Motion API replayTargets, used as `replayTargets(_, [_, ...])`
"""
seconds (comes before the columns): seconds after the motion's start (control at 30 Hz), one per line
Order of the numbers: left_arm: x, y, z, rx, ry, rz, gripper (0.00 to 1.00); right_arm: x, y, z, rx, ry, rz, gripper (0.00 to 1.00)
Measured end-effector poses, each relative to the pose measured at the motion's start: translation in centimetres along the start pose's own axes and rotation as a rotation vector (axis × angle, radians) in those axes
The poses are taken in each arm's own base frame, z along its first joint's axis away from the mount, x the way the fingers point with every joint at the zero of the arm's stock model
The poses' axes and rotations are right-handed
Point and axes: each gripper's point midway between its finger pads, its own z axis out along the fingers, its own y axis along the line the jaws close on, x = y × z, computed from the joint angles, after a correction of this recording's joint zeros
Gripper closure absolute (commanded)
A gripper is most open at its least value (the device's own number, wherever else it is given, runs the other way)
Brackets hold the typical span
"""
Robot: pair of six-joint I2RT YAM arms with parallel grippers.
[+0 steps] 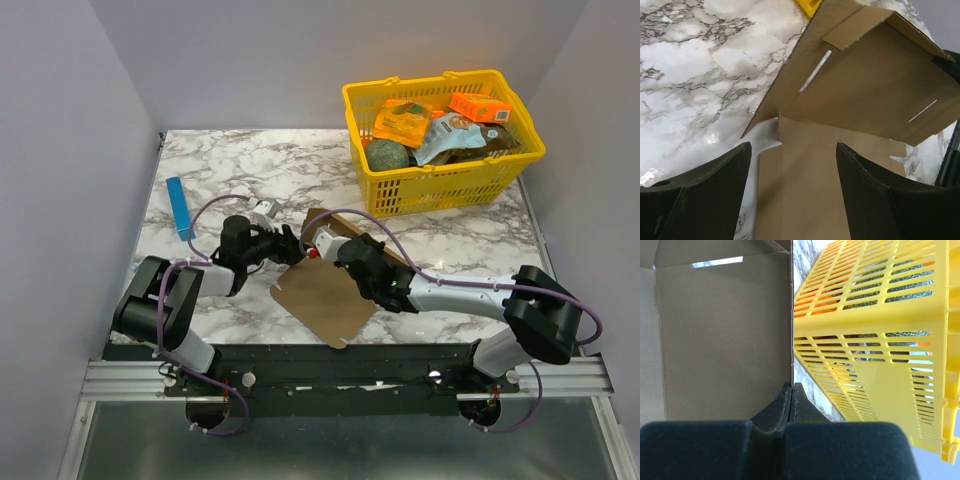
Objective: Fold the paper box
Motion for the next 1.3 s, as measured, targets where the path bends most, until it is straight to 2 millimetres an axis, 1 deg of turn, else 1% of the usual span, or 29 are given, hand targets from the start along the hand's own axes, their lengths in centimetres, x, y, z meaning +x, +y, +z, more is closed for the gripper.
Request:
replayTargets(0.2, [1.1, -2.3, -0.6, 0.048, 0.009, 0.03, 0.23, -0.2, 0.1, -0.1, -0.002, -0.006, -0.003, 0.99])
replayTargets(0.23, [1.2, -2.7, -0.7, 0.056, 0.009, 0.035, 0.22, -0.3, 0.1, -0.2, -0.003, -0.008, -0.003, 0.99])
replayTargets(0.27, [1.2, -3.0, -0.8, 0.061, 0.008, 0.04, 0.2, -0.4, 0.1, -0.2, -0.005, -0.013, -0.003, 0.99])
replayTargets(0.37, [0.4, -3.1, -1.6, 0.038, -0.023, 0.059, 0.13, -0.8, 0.1, -0.4, -0.013, -0.03, 0.003, 0.99])
replayTargets(0.43, [-0.7, -2.8, -2.1, 0.014, -0.057, 0.073, 0.12, -1.0, 0.0, -0.6, -0.016, -0.043, 0.014, 0.99])
replayTargets(0.53, [-2.8, -1.8, -3.1, -0.031, -0.12, 0.081, 0.1, -1.4, -0.4, -0.9, -0.018, -0.064, 0.034, 0.99])
replayTargets(0.6, [-3.7, -0.9, -3.6, -0.062, -0.146, 0.08, 0.08, -1.6, -0.6, -1.1, -0.019, -0.075, 0.045, 0.99])
replayTargets(0.8, [-4.6, 0.4, -4.0, -0.095, -0.175, 0.076, 0.09, -1.7, -0.7, -1.2, -0.023, -0.08, 0.05, 0.99])
replayTargets(0.87, [-5.2, 1.1, -3.7, -0.11, -0.182, 0.068, 0.11, -1.7, -0.6, -1.2, -0.024, -0.078, 0.051, 0.99])
replayTargets(0.93, [-6.2, 2.1, -3.2, -0.13, -0.194, 0.052, 0.11, -1.6, -0.6, -1.2, -0.027, -0.076, 0.051, 0.99])
replayTargets(1.13, [-10.2, 4.0, -1.4, -0.179, -0.265, 0.059, 0.13, -1.3, -0.4, -1.2, -0.036, -0.065, 0.042, 0.99])
replayTargets(1.23, [-11.2, 4.6, -0.6, -0.189, -0.275, 0.061, 0.16, -1.2, -0.3, -1.2, -0.037, -0.063, 0.042, 0.99])
replayTargets(1.3, [-10.9, 5.1, 0.2, -0.189, -0.261, 0.055, 0.16, -1.2, -0.3, -1.2, -0.037, -0.063, 0.044, 0.99])
